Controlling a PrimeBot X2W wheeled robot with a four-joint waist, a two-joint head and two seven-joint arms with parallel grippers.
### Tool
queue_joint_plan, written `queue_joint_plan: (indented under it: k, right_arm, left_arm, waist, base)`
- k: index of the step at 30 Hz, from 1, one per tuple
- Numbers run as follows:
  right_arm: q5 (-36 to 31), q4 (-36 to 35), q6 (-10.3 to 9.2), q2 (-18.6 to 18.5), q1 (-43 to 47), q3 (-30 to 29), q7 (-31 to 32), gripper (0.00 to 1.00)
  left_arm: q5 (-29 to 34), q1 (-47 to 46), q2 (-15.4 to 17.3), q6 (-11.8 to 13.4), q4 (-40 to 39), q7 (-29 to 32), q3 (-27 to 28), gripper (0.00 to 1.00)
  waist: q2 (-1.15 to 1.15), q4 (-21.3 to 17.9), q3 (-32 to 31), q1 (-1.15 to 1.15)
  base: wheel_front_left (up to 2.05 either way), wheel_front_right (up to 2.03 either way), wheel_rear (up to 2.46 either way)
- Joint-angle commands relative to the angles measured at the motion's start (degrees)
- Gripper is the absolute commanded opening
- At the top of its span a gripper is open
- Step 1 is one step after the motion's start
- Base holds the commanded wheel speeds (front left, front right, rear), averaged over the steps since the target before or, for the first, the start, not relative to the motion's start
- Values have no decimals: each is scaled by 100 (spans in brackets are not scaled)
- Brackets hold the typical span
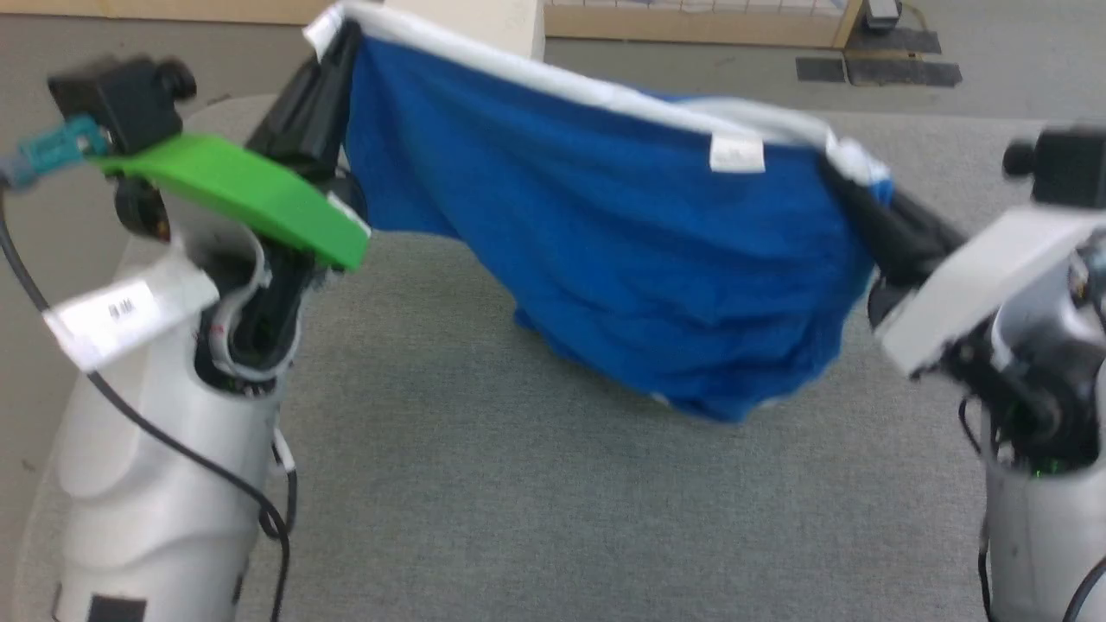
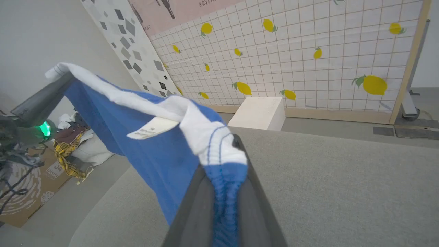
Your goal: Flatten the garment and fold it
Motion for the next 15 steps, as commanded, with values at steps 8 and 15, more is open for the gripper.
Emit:
queue_joint_plan:
  k: [8,15]
  right_arm:
    - [452,1182,-8,81,-2456,-373,960,0]
    - [-250,2703,-8,200,-4482,-558,285,0]
  left_arm:
    - [67,-1615,285,211,822,759,-18,0]
    - [388,-3028,361,456,1844,554,86,0]
  waist:
    - [0,-132,103,0]
    - [0,-353,653,0]
  base:
    - [0,0,0]
    - [0,0,0]
